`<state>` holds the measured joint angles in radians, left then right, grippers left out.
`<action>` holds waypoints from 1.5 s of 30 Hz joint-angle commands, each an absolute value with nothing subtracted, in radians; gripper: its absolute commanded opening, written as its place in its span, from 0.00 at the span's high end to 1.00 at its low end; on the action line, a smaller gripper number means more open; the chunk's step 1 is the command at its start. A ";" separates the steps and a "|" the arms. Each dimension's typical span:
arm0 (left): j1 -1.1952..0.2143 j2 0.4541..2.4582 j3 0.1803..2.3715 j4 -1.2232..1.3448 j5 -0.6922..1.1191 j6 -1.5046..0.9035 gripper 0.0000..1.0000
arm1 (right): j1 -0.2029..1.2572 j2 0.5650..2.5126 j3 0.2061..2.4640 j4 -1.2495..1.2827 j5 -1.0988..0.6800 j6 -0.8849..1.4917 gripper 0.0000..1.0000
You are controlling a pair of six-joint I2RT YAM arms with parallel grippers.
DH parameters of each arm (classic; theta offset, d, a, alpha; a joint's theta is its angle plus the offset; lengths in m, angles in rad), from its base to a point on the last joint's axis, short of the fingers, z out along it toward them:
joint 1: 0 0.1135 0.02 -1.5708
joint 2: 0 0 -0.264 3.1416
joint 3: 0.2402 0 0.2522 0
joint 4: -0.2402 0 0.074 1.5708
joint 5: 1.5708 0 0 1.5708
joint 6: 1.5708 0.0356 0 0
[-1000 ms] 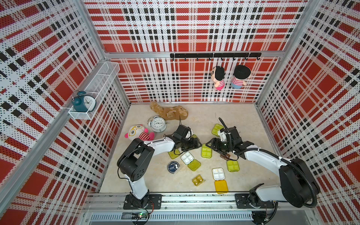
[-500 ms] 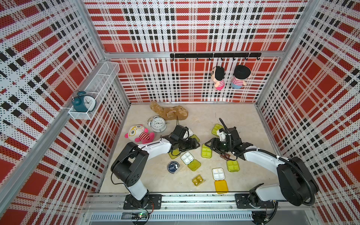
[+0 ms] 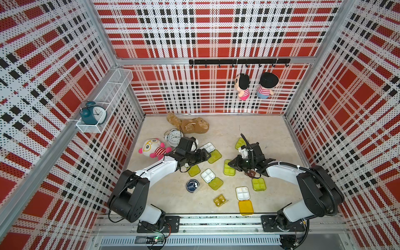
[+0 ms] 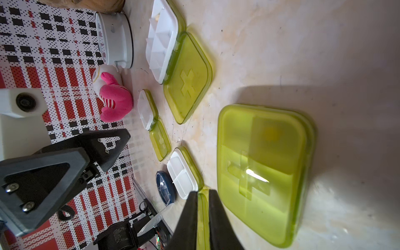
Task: Close pillboxes
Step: Close the lid on the pillbox.
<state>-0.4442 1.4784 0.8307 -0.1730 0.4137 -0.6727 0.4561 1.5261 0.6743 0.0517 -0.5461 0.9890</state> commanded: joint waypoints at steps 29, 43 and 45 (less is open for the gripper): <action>-0.437 1.463 0.789 -0.160 0.429 -0.660 0.22 | 0.459 1.577 0.675 -0.015 -0.491 0.976 0.97; -0.428 1.453 0.775 -0.159 0.443 -0.649 0.22 | 0.472 1.630 0.683 -0.090 -0.444 0.960 1.00; -0.420 1.448 0.769 -0.160 0.446 -0.647 0.22 | 0.476 1.640 0.689 -0.105 -0.430 0.953 1.00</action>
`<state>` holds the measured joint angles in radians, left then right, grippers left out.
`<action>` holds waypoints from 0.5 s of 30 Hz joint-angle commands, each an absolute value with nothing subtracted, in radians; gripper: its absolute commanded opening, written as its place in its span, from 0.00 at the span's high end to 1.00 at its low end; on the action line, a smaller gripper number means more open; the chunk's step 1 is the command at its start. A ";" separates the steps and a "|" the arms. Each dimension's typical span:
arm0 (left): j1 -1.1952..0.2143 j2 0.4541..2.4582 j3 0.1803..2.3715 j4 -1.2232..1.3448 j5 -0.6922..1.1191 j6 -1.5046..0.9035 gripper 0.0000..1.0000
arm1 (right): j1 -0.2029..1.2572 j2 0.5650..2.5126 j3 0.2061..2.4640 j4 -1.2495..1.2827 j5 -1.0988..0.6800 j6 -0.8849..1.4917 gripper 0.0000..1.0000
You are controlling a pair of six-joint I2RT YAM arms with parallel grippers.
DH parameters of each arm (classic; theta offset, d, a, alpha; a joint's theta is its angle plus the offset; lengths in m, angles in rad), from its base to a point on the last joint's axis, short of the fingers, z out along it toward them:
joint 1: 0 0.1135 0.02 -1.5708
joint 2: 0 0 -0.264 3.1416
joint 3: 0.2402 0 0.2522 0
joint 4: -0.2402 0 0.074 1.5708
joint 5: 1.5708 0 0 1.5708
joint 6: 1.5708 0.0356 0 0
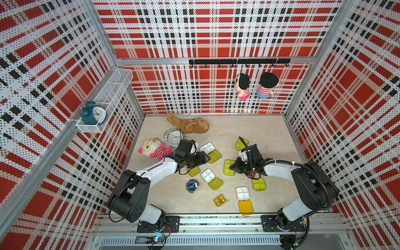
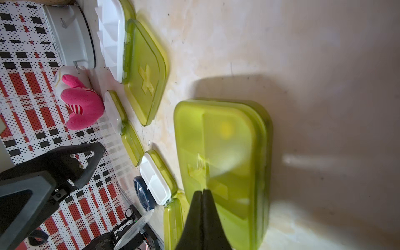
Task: Close pillboxes
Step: Close the lid on the pillbox.
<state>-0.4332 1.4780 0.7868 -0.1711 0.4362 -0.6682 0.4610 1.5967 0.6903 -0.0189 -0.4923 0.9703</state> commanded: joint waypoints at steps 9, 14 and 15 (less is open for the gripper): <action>-0.393 1.421 0.746 -0.163 0.452 -0.644 0.22 | 0.494 1.691 0.714 -0.136 -0.399 0.936 1.00; -0.387 1.414 0.742 -0.163 0.450 -0.647 0.22 | 0.494 1.702 0.747 -0.149 -0.399 0.923 1.00; -0.388 1.413 0.742 -0.163 0.451 -0.648 0.22 | 0.494 1.704 0.752 -0.150 -0.400 0.919 1.00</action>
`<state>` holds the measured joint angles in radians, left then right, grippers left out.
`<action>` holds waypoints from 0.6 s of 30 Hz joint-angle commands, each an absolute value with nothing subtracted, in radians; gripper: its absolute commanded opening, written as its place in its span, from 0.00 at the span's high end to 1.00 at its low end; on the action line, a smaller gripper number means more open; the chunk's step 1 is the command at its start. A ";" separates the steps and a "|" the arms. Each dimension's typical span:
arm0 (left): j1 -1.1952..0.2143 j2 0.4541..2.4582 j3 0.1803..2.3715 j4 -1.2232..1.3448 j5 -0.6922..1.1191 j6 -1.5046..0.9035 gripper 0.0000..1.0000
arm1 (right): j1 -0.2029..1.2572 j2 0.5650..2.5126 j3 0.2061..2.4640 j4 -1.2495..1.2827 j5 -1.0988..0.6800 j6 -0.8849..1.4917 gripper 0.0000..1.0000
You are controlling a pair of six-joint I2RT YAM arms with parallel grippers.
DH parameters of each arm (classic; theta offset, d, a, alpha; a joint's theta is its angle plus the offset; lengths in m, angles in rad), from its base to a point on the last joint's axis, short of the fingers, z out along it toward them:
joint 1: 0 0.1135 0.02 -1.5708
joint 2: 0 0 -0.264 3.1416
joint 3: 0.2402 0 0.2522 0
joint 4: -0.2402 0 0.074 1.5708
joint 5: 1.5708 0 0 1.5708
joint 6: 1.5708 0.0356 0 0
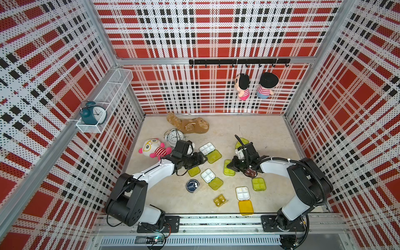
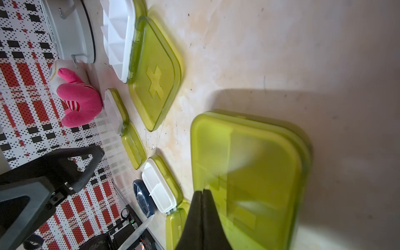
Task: Close pillboxes
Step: Close the lid on the pillbox.
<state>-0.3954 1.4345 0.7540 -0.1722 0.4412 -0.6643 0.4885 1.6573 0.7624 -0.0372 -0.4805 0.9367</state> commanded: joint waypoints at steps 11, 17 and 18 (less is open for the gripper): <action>-0.390 1.422 0.758 -0.156 0.450 -0.656 0.22 | 0.494 1.634 0.769 -0.037 -0.459 0.881 0.96; -0.409 1.439 0.783 -0.147 0.439 -0.669 0.22 | 0.494 1.575 0.776 -0.003 -0.477 0.866 0.91; -0.415 1.441 0.786 -0.146 0.436 -0.672 0.22 | 0.494 1.568 0.778 -0.007 -0.478 0.862 0.91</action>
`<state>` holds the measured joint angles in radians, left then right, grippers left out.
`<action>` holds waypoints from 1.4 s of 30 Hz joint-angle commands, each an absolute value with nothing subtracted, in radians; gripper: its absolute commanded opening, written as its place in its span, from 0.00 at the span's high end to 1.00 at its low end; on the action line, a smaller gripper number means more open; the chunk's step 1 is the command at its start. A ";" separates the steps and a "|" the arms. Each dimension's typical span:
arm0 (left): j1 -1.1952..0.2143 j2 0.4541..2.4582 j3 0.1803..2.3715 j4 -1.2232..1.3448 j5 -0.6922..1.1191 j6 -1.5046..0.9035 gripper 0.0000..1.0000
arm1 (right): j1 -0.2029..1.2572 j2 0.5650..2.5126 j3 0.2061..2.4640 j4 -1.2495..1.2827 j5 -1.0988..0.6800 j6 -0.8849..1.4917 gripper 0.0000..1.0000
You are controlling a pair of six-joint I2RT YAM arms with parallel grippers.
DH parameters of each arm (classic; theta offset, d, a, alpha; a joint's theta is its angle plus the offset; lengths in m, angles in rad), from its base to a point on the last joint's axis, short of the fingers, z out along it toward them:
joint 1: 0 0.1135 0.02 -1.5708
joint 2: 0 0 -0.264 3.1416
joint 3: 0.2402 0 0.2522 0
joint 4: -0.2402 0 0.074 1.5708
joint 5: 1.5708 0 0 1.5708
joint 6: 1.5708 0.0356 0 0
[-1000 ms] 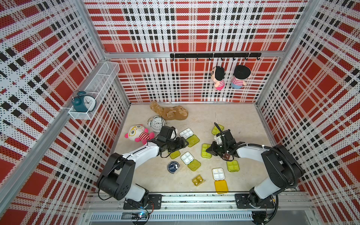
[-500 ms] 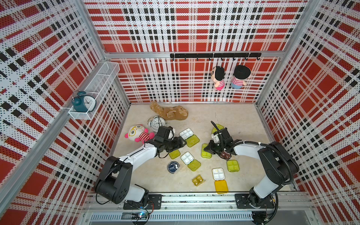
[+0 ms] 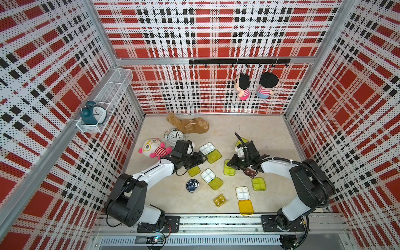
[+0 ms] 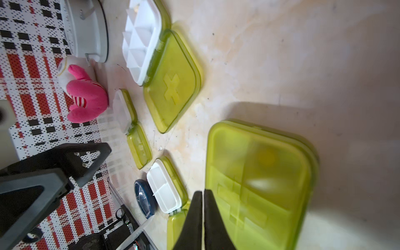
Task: Close pillboxes
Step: Close the lid on the pillbox, then move the pillbox to the center of the board.
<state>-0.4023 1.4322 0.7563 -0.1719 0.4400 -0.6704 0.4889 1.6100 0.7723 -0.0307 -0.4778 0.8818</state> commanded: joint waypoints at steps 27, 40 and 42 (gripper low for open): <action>-0.613 1.597 0.937 -0.110 0.380 -0.729 0.22 | 0.477 1.407 0.764 -0.140 -0.474 0.775 0.78; -0.753 1.606 0.945 -0.097 0.400 -0.708 0.21 | 0.451 1.145 0.677 -0.343 -0.459 0.757 0.65; -0.775 1.606 0.943 -0.095 0.409 -0.701 0.21 | 0.450 1.090 0.657 -0.383 -0.459 0.767 0.62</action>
<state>-0.7486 1.5974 0.9249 -0.1192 0.3931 -0.7246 0.4549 1.1526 0.6773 -0.2966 -0.4702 0.7685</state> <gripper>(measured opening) 0.785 0.371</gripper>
